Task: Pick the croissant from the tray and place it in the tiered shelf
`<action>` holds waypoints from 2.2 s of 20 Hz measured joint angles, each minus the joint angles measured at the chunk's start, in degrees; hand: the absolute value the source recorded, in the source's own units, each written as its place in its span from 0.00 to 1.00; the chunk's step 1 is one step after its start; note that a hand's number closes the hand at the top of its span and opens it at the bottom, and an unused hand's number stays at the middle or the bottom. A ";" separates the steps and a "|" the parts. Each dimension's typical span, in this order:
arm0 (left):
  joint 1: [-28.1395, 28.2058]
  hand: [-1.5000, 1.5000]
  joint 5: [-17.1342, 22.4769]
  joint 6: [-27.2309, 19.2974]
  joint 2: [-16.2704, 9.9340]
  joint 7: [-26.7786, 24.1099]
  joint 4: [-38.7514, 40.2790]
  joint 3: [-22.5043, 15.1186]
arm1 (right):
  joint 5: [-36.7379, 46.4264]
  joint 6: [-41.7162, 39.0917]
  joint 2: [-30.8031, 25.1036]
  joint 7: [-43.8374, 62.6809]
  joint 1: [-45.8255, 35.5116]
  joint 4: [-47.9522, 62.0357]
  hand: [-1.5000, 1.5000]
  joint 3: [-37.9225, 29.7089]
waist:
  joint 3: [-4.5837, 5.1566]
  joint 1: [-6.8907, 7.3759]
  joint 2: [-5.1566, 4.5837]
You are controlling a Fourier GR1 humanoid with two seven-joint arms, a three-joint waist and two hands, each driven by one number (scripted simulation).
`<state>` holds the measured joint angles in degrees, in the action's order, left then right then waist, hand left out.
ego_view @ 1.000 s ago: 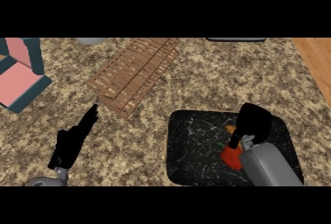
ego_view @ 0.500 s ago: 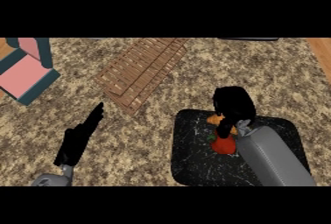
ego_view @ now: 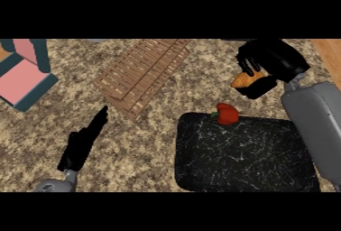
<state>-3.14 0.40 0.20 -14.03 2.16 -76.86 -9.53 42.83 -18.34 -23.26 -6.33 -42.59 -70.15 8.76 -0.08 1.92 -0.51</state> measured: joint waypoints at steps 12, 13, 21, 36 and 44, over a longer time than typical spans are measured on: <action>-0.33 0.50 -0.08 0.88 -0.13 0.85 -0.47 1.45 | -7.53 1.80 4.74 -1.71 -24.04 19.70 1.00 -11.86 | 0.10 -0.05 0.07; 0.30 0.50 -0.17 1.04 -0.15 0.32 -0.72 1.43 | -7.00 2.86 5.35 -1.53 -25.69 21.42 1.00 -11.94 | 0.11 -0.01 0.08; -0.58 0.50 -1.17 1.19 0.87 0.68 -1.09 0.73 | -3.86 11.09 9.29 -0.20 -39.27 38.44 1.00 -14.10 | 0.16 1.44 -0.53; -2.30 0.50 -2.05 2.15 1.32 1.22 -1.28 0.08 | 1.95 17.98 16.69 -3.67 -48.07 56.31 1.00 -11.97 | 0.24 4.23 -1.71; -3.39 0.50 -2.34 2.61 1.38 1.37 -0.98 -0.10 | -7.29 11.27 20.78 -2.85 -47.33 61.78 0.00 -21.10 | 0.16 4.86 -2.21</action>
<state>-6.53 -1.94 2.80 -12.65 3.53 -77.85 -9.63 35.54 -7.07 -2.47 -9.18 -89.92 -8.37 -12.34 0.08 6.78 -2.73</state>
